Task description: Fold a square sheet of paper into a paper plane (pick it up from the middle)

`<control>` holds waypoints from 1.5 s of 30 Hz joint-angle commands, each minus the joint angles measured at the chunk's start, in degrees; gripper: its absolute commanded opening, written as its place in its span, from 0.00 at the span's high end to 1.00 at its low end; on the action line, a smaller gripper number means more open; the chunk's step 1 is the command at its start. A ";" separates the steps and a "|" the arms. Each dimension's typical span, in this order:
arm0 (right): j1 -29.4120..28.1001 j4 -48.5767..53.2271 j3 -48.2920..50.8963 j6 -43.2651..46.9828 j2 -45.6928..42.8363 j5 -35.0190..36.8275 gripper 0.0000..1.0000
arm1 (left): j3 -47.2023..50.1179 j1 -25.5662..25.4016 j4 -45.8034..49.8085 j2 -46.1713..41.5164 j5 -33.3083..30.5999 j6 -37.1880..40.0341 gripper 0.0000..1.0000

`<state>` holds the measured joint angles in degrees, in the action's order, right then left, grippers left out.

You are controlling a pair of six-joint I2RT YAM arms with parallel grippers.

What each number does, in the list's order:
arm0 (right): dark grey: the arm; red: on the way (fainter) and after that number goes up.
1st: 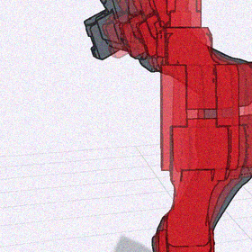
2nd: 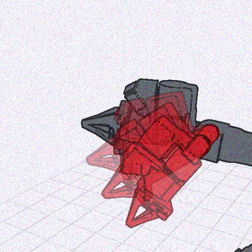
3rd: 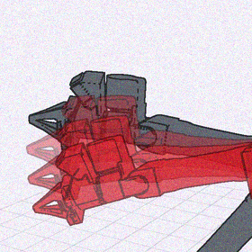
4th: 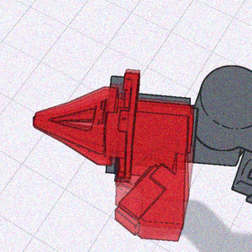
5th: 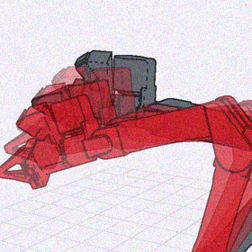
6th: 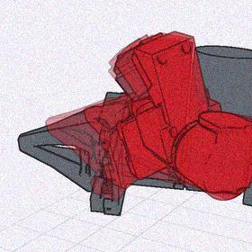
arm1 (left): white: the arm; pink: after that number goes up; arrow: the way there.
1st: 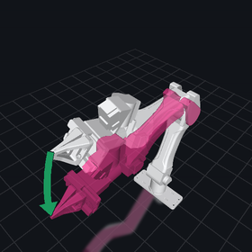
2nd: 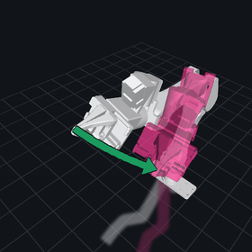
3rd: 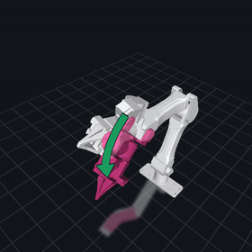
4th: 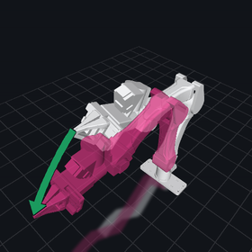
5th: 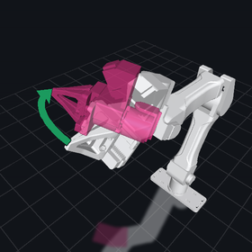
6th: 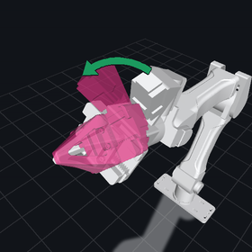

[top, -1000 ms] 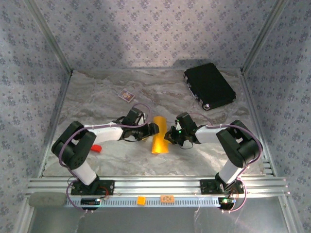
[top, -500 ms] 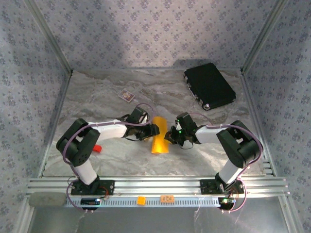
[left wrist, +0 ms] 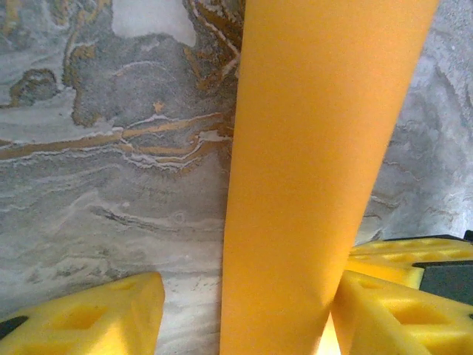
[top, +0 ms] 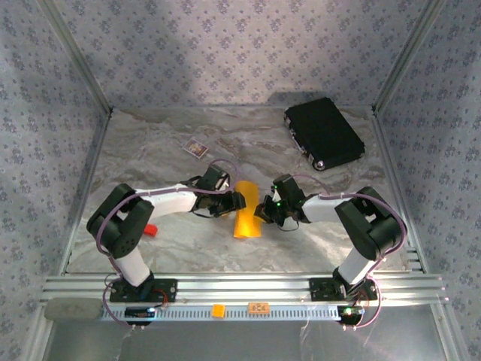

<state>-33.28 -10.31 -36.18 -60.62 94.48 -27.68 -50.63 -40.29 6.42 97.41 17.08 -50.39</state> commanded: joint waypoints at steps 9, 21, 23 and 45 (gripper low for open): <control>0.46 4.24 1.12 0.34 0.06 2.15 0.94 | 1.92 0.48 -2.08 -2.69 -0.58 -0.05 0.39; 0.53 4.15 1.03 0.42 -0.02 1.93 0.94 | -3.06 -0.25 9.67 2.52 -6.12 2.29 0.48; 0.56 4.15 1.07 0.57 -0.01 2.06 0.94 | -5.36 -0.92 13.33 3.54 -8.21 3.40 0.47; 0.69 4.37 1.18 0.60 -0.78 2.20 0.94 | -3.91 0.13 8.69 0.63 -3.81 2.47 0.54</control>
<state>-32.97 -9.67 -36.18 -60.60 94.15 -27.57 -54.30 -40.38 14.39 96.36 12.43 -48.01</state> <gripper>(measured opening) 0.063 0.459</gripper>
